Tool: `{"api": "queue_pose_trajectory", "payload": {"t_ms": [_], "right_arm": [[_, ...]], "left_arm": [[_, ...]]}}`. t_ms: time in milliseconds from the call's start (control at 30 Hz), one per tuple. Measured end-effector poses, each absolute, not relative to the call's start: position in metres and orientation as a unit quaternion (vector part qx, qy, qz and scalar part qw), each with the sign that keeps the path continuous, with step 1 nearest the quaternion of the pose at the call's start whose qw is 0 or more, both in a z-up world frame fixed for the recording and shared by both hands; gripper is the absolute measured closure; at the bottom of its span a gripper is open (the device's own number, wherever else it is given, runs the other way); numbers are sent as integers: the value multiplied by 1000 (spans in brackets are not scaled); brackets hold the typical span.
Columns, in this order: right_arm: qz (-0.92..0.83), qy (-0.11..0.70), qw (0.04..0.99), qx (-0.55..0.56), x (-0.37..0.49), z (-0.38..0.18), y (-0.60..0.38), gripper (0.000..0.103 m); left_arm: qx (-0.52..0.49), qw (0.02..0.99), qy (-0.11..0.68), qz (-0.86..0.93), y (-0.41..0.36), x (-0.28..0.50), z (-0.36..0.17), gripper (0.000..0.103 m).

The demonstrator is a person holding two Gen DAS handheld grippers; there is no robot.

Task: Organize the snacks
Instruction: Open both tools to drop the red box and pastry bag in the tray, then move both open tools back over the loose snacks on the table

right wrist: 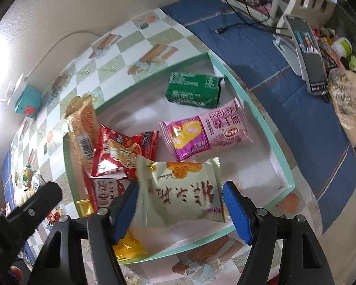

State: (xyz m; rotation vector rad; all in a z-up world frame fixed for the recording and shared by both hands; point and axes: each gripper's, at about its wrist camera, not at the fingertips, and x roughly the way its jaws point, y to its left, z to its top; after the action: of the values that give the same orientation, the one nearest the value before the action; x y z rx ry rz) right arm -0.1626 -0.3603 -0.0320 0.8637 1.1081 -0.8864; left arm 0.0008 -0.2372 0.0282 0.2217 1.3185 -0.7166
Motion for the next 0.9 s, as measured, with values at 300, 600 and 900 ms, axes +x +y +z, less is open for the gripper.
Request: {"api": "queue_pose_trajectory", "payload": {"t_ms": [300,600,900], "right_arm": [[-403,467,702,356,-159,-3,-353,7],[-404,460,717,335,-149,9,-343,0],[-383,473,732,307,-127,12,-325,0]], "left_arm": [[53,755,589,-283,-200,32,45,27],[41,791,573,-209,-160,66,42,13],[36,797,579,-167,-121,92,31,12]]}}
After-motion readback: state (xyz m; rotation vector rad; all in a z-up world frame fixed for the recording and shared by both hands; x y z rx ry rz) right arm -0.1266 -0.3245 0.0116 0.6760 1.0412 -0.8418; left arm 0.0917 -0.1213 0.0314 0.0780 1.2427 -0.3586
